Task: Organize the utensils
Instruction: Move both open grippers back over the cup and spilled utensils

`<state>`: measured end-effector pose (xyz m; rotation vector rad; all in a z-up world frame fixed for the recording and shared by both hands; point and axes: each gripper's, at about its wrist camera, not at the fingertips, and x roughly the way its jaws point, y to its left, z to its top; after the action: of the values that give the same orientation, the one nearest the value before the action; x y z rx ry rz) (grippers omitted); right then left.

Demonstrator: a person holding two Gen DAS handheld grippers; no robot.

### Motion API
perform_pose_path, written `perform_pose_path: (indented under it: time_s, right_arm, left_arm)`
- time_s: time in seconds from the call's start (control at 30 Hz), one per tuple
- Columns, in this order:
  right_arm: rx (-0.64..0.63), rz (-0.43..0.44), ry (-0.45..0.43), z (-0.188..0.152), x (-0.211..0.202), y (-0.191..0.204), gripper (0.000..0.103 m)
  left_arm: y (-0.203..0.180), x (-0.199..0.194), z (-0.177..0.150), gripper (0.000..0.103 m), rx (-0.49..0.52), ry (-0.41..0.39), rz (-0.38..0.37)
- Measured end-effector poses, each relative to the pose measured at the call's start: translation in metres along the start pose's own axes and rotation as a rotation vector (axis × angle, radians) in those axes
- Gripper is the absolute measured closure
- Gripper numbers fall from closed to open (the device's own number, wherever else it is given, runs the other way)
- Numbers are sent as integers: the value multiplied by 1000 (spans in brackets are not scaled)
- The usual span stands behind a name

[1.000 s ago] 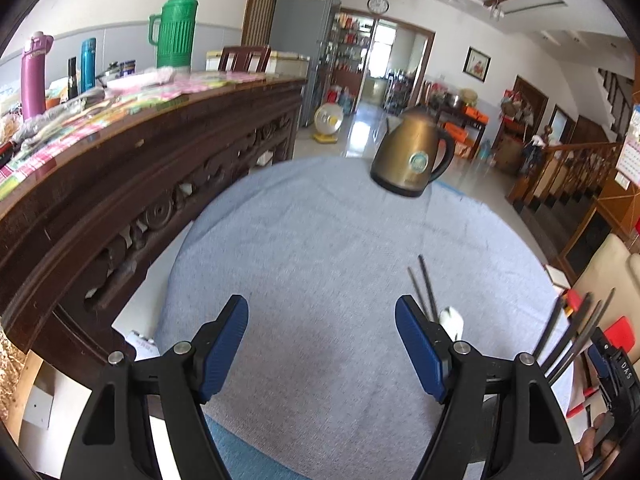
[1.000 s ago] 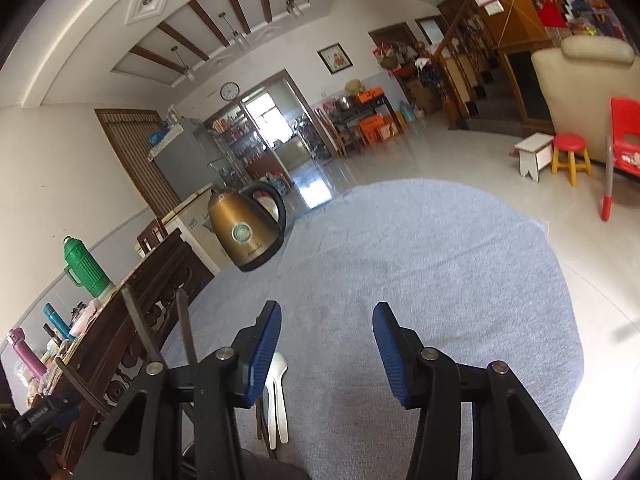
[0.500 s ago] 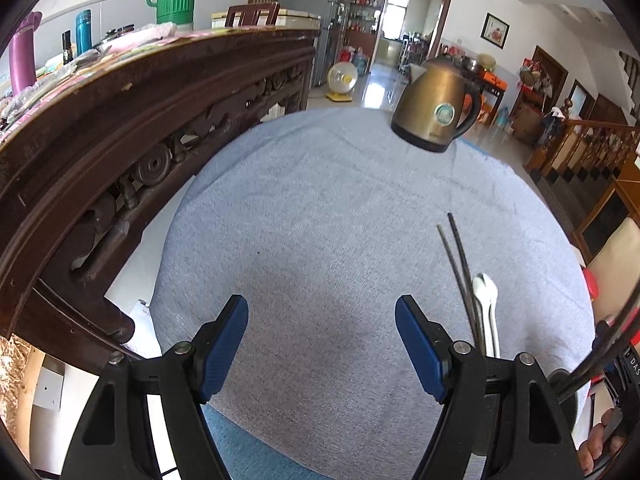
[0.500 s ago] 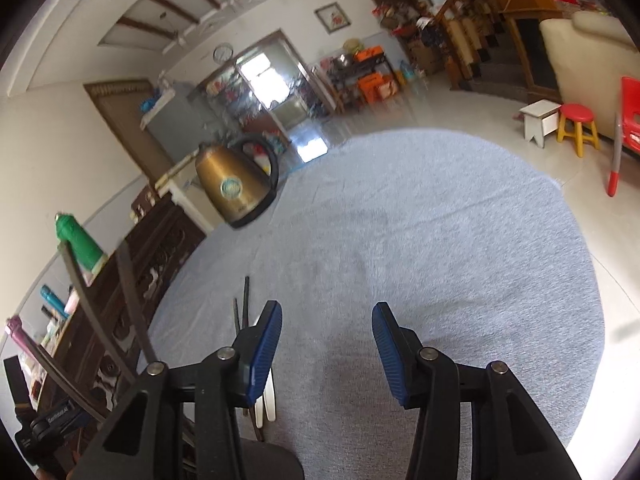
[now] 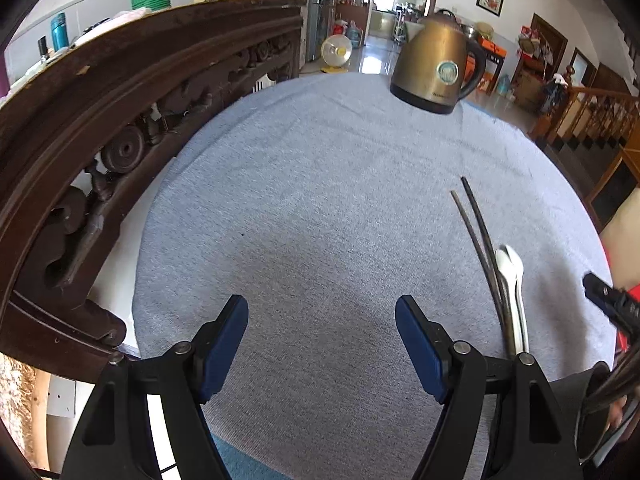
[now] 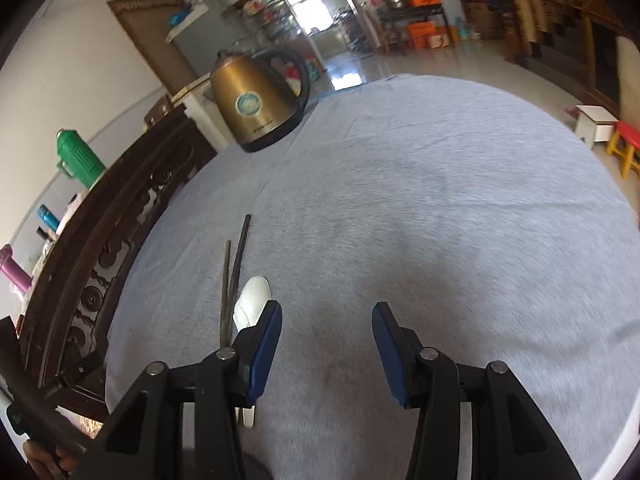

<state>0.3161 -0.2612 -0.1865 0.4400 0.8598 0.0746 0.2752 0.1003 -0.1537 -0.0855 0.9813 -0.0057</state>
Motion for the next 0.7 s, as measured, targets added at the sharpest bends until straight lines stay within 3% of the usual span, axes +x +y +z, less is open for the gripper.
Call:
perform_pose_path:
  time_s: [0.47, 0.53, 0.7]
  right_arm:
    - [-118, 75, 179, 54, 82, 50, 53]
    - [-138, 79, 202, 64, 94, 61, 59]
    - [-177, 100, 302, 80, 132, 87, 63]
  left_arm:
    - [-3, 40, 2, 26, 22, 80, 10]
    - [-2, 43, 3, 26, 21, 88, 7]
    - [1, 51, 9, 26, 21, 100, 1]
